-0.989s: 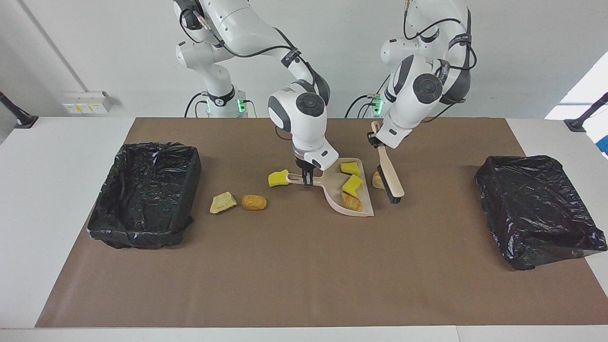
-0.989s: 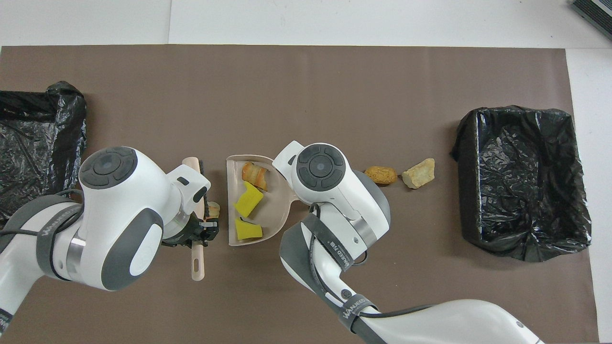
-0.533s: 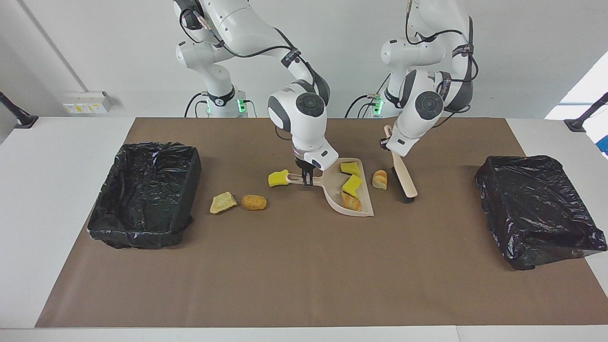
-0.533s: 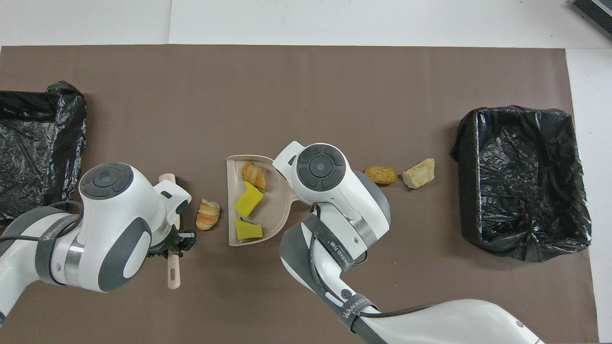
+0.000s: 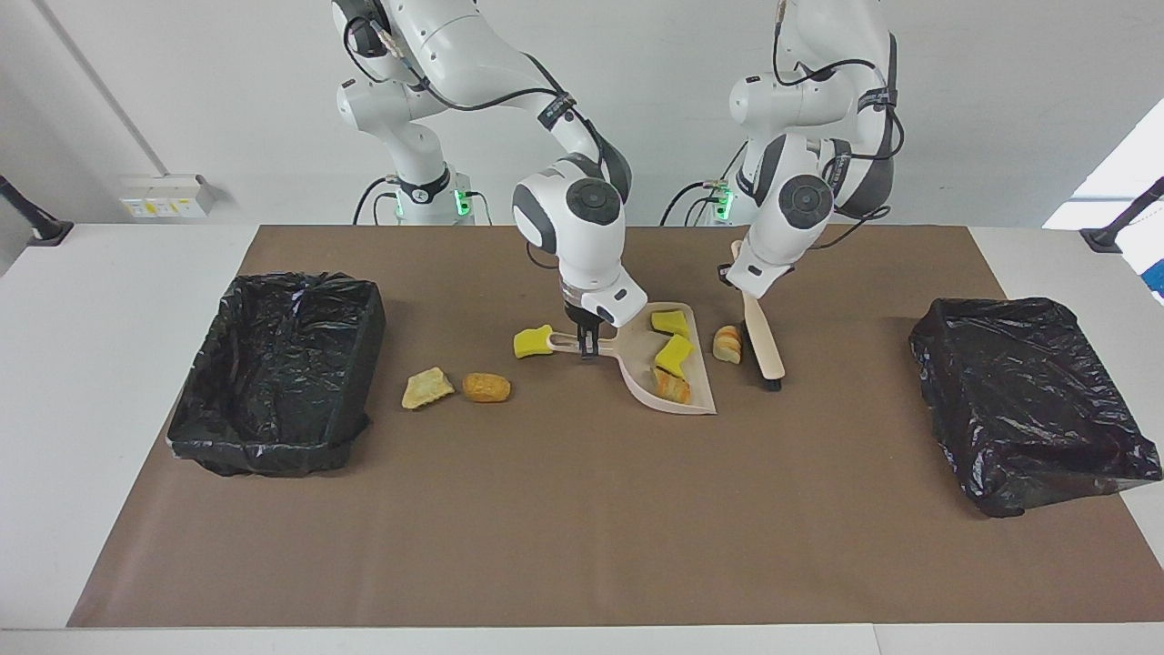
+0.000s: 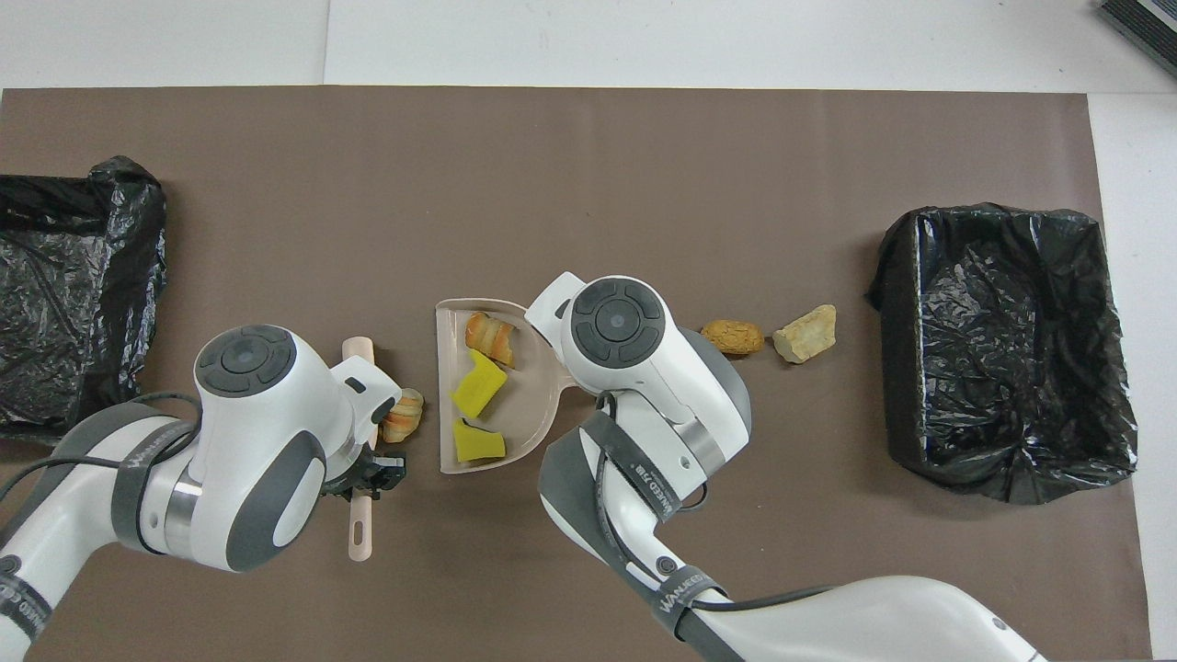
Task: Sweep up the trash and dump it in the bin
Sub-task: 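Sweep the remaining chunks into the dustpan with the left gripper's brush, then carry the loaded dustpan with the right gripper over the nearer bin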
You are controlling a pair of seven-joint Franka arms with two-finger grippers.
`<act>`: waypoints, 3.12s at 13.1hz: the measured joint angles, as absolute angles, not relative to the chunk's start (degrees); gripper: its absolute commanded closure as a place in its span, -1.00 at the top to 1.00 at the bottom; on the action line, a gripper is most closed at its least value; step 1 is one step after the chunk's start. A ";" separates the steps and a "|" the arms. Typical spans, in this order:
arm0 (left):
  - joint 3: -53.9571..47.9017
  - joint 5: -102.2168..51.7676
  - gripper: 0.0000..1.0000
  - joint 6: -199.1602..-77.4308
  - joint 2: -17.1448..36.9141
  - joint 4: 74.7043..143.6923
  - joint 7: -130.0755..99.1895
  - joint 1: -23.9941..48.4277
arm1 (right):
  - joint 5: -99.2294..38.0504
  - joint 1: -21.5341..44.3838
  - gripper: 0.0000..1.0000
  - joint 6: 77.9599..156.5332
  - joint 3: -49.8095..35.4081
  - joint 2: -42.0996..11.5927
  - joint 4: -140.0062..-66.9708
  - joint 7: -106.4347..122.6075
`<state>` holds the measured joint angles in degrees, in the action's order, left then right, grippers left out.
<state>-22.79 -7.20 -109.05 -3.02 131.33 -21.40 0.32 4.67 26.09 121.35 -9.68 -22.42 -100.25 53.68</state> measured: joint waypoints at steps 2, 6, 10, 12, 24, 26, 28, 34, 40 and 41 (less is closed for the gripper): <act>-24.22 -10.32 -1.00 -109.63 -2.60 130.36 -21.42 1.02 | 4.67 26.07 -1.00 121.34 -9.68 -22.42 -100.26 53.68; -24.68 -15.44 -1.00 -112.87 -1.32 128.55 -23.43 4.42 | 4.67 26.03 -1.00 121.35 -9.68 -22.42 -100.29 53.68; -24.47 -15.65 -1.00 -112.85 -0.63 127.12 -24.98 5.25 | 4.67 25.98 -1.00 121.35 -9.68 -22.42 -100.34 53.68; -23.78 -15.63 -1.00 -110.02 -0.96 125.99 -24.98 4.83 | 4.67 25.84 -1.00 121.34 -9.68 -22.42 -100.40 53.84; -34.37 -16.82 -1.00 -100.46 -21.19 132.81 -31.15 5.94 | 2.63 7.85 -1.00 110.89 -9.21 -15.10 -95.88 69.74; -36.78 -19.87 -1.00 -101.91 -21.65 135.02 -32.15 7.74 | 1.93 2.20 -1.00 110.76 -9.08 -14.05 -95.09 75.88; -36.96 -22.65 -1.00 -104.90 -21.73 138.42 -32.79 11.00 | 1.68 -3.40 -1.00 110.13 -9.01 -13.15 -94.04 81.95; -36.96 -25.67 -1.00 -110.93 -25.97 147.86 -33.52 17.50 | 2.17 -17.34 -1.00 104.72 -8.43 -9.98 -92.65 97.30; -37.01 -27.06 -1.00 -119.05 -26.75 152.19 -33.57 18.28 | 20.76 -24.16 -1.00 104.55 -8.14 -9.27 -91.44 101.48; -37.01 -27.07 -1.00 -119.44 -26.50 152.31 -33.26 18.28 | 25.74 -23.81 -1.00 103.79 -8.66 -8.86 -90.87 101.48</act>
